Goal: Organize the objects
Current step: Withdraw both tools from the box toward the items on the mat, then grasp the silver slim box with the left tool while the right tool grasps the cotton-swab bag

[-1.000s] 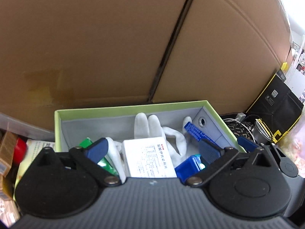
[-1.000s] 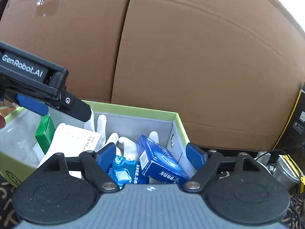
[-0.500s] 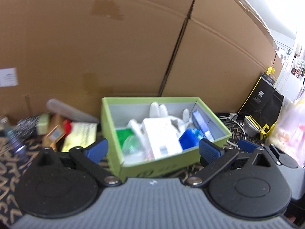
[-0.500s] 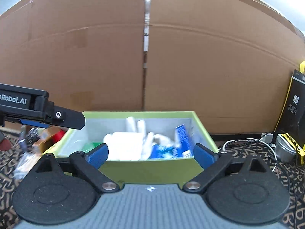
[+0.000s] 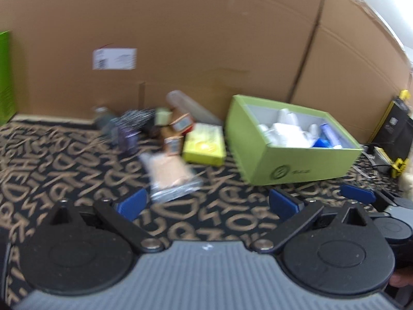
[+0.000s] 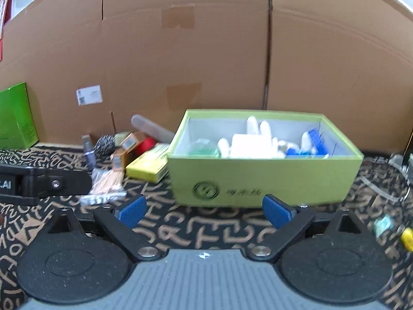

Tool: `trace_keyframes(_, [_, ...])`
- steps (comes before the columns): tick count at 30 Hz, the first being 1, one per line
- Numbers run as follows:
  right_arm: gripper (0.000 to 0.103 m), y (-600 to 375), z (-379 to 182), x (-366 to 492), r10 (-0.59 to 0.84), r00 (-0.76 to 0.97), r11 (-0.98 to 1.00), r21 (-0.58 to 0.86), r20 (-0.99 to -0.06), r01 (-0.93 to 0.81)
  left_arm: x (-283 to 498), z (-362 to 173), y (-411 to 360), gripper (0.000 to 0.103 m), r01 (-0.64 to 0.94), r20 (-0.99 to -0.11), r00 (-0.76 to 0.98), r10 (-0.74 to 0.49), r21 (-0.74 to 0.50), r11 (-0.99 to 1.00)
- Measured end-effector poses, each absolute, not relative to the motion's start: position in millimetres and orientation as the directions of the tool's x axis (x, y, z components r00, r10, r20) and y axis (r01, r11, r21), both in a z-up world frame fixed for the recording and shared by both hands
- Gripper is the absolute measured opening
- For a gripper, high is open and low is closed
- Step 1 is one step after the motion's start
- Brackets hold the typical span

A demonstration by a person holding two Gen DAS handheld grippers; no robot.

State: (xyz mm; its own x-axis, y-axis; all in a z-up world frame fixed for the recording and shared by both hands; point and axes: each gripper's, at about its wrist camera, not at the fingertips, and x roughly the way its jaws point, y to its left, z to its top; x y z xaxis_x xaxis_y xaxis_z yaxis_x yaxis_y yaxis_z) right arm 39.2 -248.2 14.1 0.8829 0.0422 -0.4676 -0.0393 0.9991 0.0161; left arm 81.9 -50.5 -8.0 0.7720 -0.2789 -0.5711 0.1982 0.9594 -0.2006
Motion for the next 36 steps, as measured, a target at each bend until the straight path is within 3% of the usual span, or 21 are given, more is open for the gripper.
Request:
trace_keyframes(10, [0.099,-216.1,-27.3,40.2,0.116,0.844,0.993,0.086,-0.524,-0.084,81.6,-37.8,-4.4,0.103,0.102,-0.615,0.760,-0.209,-0.204,0.974])
trace_keyframes(18, [0.098,-174.0,-25.3,65.5,0.209,0.827,0.977,0.088,-0.521,-0.192,88.6,-37.0,29.3,0.103,0.057,-0.604,0.771,-0.201,-0.249,0.967])
trace_keyframes(27, [0.086,-128.5,-30.0,135.0,0.266,0.793,0.959,0.068,-0.548,-0.274,117.7,-33.3,55.8,0.103,-0.014,-0.613,0.772,-0.168,-0.280,0.960])
trace_keyframes(28, [0.082,-125.5,-31.3,141.8,0.261,0.790,0.960,0.065,-0.555,-0.271,123.7,-31.9,57.4,0.103,-0.020,-0.612,0.772,-0.173,-0.295,0.955])
trace_keyframes(30, [0.058,-123.8,-33.8,149.6,0.264,0.781,0.960,0.074,-0.566,-0.271,137.5,-29.7,58.8,0.103,-0.035,-0.609,0.774,-0.173,-0.314,0.949])
trace_keyframes(31, [0.038,-124.9,-34.8,150.7,0.268,0.774,0.960,0.087,-0.573,-0.267,144.8,-29.3,58.3,0.103,-0.042,-0.608,0.776,-0.167,-0.314,0.949])
trace_keyframes(33, [0.027,-129.8,-34.5,146.3,0.263,0.778,0.962,0.095,-0.571,-0.256,162.6,-28.9,53.3,0.103,-0.059,-0.614,0.776,-0.142,-0.295,0.954])
trace_keyframes(34, [0.016,-132.2,-34.4,143.0,0.261,0.777,0.963,0.096,-0.573,-0.253,172.5,-29.0,49.6,0.103,-0.063,-0.619,0.775,-0.129,-0.279,0.958])
trace_keyframes(36, [0.011,-137.4,-33.8,133.5,0.262,0.775,0.962,0.097,-0.576,-0.254,194.1,-30.2,42.9,0.103,-0.075,-0.630,0.770,-0.106,-0.254,0.964])
